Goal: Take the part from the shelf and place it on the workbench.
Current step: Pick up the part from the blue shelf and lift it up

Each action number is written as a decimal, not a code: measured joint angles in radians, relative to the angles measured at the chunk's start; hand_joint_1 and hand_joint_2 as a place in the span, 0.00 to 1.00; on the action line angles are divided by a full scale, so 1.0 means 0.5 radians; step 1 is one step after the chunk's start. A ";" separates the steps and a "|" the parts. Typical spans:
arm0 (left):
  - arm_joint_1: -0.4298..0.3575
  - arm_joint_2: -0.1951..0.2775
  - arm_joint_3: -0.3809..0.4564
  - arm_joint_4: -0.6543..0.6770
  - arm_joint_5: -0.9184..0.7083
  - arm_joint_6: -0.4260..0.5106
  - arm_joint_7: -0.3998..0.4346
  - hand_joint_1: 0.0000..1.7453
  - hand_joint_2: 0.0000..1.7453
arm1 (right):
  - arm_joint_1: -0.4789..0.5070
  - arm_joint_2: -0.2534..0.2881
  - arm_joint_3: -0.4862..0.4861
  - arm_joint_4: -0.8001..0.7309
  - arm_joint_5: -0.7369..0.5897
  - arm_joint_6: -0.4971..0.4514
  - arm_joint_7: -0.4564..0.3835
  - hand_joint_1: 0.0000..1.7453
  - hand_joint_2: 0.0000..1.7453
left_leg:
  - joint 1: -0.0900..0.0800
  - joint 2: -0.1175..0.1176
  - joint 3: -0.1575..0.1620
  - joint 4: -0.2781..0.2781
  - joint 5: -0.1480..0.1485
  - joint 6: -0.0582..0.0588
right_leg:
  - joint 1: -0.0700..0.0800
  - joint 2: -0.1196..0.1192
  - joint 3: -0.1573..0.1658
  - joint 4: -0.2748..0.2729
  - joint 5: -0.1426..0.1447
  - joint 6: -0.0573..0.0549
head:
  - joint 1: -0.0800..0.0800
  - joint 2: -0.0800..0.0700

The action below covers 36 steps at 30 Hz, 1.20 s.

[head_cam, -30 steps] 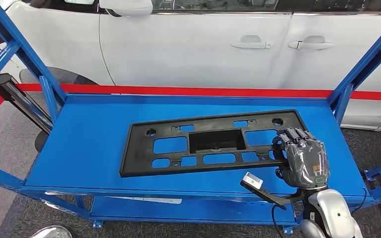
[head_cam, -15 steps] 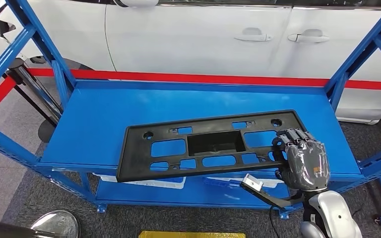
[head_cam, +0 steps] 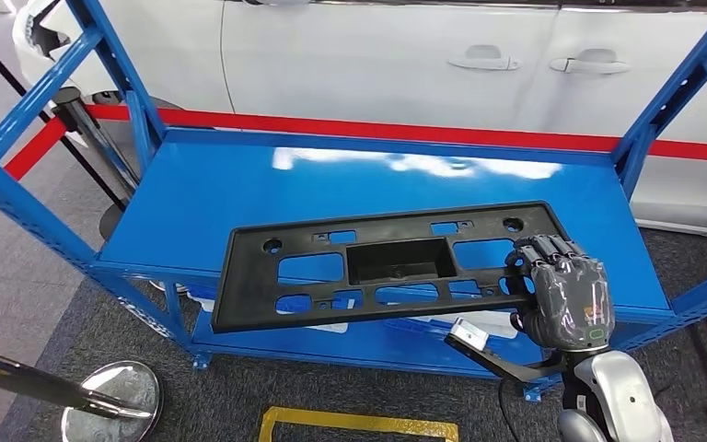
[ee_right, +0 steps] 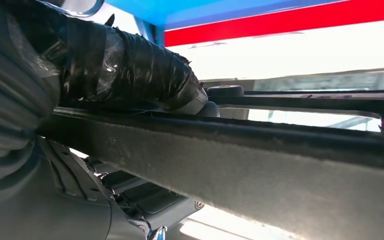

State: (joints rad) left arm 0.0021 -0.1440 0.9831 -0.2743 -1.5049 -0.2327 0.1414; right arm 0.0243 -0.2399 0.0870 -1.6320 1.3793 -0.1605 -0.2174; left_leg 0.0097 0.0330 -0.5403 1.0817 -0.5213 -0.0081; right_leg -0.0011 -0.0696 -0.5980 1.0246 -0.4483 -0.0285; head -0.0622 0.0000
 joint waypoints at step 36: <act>-0.013 -0.045 0.030 -0.005 0.000 0.026 0.032 0.00 1.00 | 0.029 0.005 0.054 -0.261 -0.057 0.193 0.182 1.00 1.00 | 0.006 -0.076 0.146 -0.182 -0.020 0.053 | -0.022 0.106 -0.093 0.018 0.089 0.093 | -0.001 0.000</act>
State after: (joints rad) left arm -0.0045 -0.1666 0.9978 -0.2766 -1.5049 -0.2197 0.1574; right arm 0.0386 -0.2374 0.1141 -1.7624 1.3506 -0.0639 -0.1266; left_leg 0.0127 -0.0048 -0.4674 0.9907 -0.5315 0.0183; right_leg -0.0122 -0.0167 -0.6443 1.0338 -0.4038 0.0179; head -0.0628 0.0000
